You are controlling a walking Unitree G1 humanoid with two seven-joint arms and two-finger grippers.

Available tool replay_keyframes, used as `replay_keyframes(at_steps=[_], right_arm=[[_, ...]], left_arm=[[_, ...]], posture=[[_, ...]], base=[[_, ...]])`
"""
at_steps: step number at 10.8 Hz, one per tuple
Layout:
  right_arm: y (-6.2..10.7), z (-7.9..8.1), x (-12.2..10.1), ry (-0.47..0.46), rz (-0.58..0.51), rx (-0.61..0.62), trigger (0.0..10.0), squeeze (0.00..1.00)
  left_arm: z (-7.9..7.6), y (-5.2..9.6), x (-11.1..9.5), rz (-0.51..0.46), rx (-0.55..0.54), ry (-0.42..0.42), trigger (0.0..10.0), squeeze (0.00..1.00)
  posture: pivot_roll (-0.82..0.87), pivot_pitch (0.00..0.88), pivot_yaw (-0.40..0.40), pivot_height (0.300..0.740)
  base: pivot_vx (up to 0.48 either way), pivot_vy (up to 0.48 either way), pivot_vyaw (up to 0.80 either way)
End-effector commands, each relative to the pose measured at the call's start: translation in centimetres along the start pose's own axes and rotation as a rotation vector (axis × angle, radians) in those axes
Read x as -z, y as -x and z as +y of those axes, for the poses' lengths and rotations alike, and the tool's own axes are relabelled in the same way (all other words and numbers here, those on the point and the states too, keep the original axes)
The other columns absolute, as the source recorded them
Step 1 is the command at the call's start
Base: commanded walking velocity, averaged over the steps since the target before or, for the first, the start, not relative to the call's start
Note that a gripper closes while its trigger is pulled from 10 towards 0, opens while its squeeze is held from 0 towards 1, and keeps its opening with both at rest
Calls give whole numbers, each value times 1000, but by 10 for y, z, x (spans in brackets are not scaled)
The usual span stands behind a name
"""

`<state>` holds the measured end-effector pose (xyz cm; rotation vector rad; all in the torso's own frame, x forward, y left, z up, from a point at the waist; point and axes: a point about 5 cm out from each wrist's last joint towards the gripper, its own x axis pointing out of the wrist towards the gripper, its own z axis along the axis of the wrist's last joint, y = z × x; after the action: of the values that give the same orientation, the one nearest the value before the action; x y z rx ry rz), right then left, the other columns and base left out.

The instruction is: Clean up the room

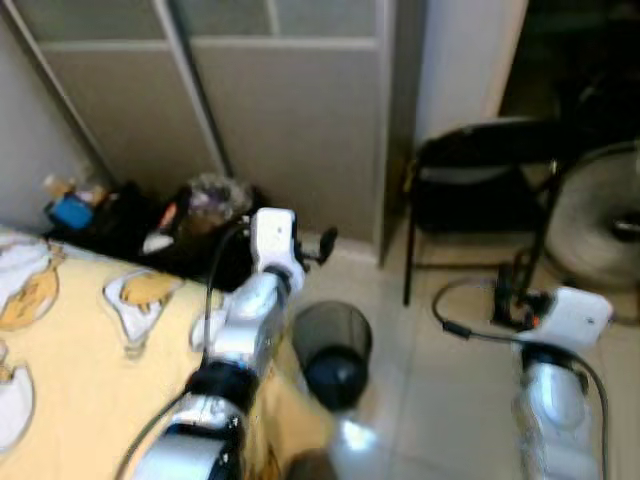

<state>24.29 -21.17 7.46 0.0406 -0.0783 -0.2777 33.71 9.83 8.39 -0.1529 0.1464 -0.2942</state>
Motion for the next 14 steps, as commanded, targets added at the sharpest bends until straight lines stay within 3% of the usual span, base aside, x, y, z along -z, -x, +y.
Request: replay_keyframes(at_steps=[1,3,9,14], right_arm=[[1,-9,0,11,7,31,10000,0],[3,-9,1,25,5,30,10000,0],[-5,-11,-6,53,-20,15,10000,0],[-5,-8,-2,48,16,3,10000,0]], left_arm=[[-9,-3,-5,-16,28,-9,10000,0],[-14,-4,-2,10,60,-24,10000,0],[-11,-7,-4,0,19,-19,10000,0],[-13,-4,-2,0,43,-49,10000,0]], posture=[[-167,0,123,740],[-174,0,125,740],[-178,0,111,740],[-174,0,110,740]], base=[[461,0,-669],[232,0,-647],[0,0,0],[0,0,-743]])
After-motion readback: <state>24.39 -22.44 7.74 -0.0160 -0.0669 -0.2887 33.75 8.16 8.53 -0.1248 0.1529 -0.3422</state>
